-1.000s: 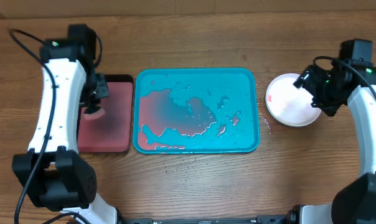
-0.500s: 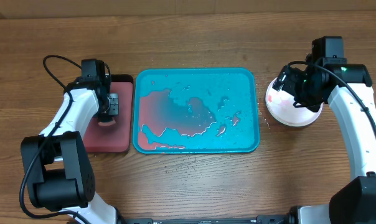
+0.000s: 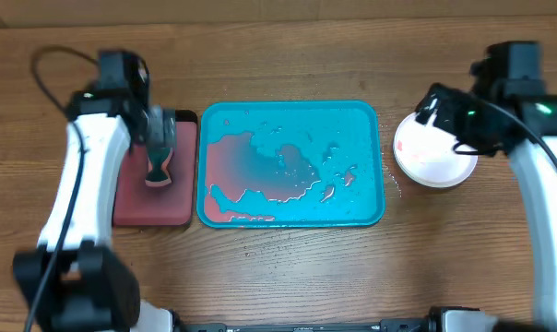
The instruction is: Clean dirty plates on tray and stack at the side
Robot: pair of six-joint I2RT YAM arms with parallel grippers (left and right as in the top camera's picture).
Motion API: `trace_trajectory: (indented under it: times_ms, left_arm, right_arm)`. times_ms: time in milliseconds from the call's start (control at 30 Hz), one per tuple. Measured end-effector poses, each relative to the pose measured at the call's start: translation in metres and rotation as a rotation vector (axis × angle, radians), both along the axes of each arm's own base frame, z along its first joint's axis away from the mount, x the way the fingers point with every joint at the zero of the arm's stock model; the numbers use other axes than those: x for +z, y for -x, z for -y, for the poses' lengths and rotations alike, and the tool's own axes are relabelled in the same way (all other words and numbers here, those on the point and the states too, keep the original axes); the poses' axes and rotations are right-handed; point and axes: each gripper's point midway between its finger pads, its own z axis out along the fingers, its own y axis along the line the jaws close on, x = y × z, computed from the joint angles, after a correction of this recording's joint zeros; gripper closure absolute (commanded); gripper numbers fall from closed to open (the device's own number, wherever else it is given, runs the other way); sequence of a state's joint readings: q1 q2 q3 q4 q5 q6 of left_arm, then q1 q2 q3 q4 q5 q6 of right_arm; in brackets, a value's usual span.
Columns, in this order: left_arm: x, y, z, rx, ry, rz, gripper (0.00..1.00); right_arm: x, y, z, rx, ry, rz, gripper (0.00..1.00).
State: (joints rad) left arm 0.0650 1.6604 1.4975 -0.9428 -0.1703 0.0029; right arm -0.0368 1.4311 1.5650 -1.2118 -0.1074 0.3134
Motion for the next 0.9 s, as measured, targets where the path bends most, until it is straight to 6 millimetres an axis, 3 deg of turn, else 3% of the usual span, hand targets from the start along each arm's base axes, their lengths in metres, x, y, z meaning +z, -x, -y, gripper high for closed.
trace_trajectory:
  times_ms: [100,167,267,367,600,767,900]
  left_arm:
    - [0.070,-0.010,0.000,0.004,-0.008,0.210,0.00]
    - [0.100,-0.008,0.001,0.006,-0.011,0.295,0.00]
    - [0.113,-0.003,0.001,0.006,-0.013,0.330,0.00]
    - [0.107,-0.005,0.001,0.007,-0.012,0.310,0.00]
    - [0.100,-0.008,0.001,0.007,-0.010,0.292,0.00]
    - [0.100,-0.008,0.001,0.007,-0.010,0.292,0.00]
    - [0.100,-0.008,0.001,0.007,-0.010,0.292,0.00]
  right_arm:
    - [0.062,0.022,0.000,0.021,0.028,0.181,0.00]
    - [0.095,0.044,-0.001,0.027,0.041,0.289,0.00]
    - [0.129,0.077,-0.002,0.031,0.055,0.418,0.00]
    - [0.155,0.109,-0.003,0.032,0.063,0.526,0.00]
    - [0.175,0.142,-0.004,0.031,0.070,0.626,0.00]
    - [0.152,0.154,-0.002,0.027,0.076,0.526,0.00]
    - [0.152,0.153,0.005,-0.004,0.111,0.524,0.00]
